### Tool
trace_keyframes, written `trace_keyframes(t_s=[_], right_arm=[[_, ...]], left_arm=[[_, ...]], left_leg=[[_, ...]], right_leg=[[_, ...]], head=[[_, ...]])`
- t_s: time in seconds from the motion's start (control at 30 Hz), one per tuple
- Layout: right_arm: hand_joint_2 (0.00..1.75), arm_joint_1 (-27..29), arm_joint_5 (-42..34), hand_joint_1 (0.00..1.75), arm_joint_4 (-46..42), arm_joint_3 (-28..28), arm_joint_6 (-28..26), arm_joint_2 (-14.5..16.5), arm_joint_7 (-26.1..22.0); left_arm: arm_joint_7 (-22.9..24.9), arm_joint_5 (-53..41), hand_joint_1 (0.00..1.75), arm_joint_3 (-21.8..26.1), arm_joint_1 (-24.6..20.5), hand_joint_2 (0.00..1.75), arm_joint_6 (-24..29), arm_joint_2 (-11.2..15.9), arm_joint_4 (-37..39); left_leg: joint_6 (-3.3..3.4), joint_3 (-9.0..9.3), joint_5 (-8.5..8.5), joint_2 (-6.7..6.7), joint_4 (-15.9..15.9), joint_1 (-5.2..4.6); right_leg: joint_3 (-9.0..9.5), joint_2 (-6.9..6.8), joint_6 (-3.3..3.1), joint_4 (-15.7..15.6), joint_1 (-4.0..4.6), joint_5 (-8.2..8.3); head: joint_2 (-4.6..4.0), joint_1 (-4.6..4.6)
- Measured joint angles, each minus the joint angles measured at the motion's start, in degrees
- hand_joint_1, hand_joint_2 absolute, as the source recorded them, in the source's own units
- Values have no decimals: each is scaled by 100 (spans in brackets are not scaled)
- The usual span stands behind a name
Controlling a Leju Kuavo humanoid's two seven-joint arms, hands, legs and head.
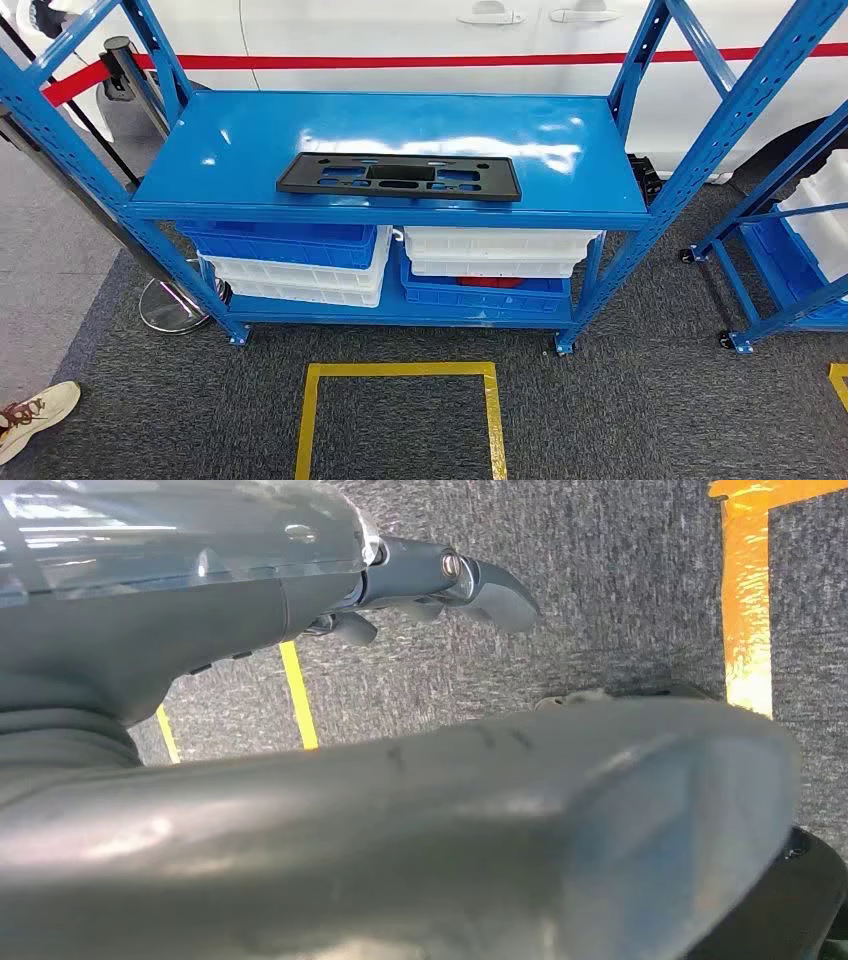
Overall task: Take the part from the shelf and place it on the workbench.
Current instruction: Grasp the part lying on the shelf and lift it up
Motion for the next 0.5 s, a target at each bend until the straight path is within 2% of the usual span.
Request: trace_keyframes(t_s=[0.03,0.07,0.1,0.13,0.17,0.2,0.27,0.33,0.5], right_arm=[[116,0,0,0,0,0,0,0,0],[131,0,0,0,0,0,0,0,0],[175,0,0,0,0,0,0,0,0],[175,0,0,0,0,0,0,0,0],[175,0,0,0,0,0,0,0,0],[175,0,0,0,0,0,0,0,0],[175,0,0,0,0,0,0,0,0],[175,0,0,0,0,0,0,0,0],[175,0,0,0,0,0,0,0,0]], left_arm=[[0,0,0,0,0,0,0,0,0],[0,0,0,0,0,44,0,0,0],[0,0,0,0,0,87,0,0,0],[0,0,0,0,0,131,0,0,0],[0,0,0,0,0,131,0,0,0],[0,0,0,0,0,87,0,0,0],[0,0,0,0,0,87,0,0,0],[0,0,0,0,0,175,0,0,0],[0,0,0,0,0,175,0,0,0]], left_leg=[[0,0,0,0,0,0],[0,0,0,0,0,0],[0,0,0,0,0,0],[0,0,0,0,0,0],[0,0,0,0,0,0],[0,0,0,0,0,0],[0,0,0,0,0,0],[0,0,0,0,0,0],[0,0,0,0,0,0]], right_leg=[[0,0,0,0,0,0],[0,0,0,0,0,0],[0,0,0,0,0,0],[0,0,0,0,0,0],[0,0,0,0,0,0],[0,0,0,0,0,0],[0,0,0,-1,0,0],[0,0,0,-1,0,0],[1,0,0,-1,0,0]], head=[[0,0],[0,0],[0,0],[0,0],[0,0],[0,1],[0,1],[0,0],[0,0]])
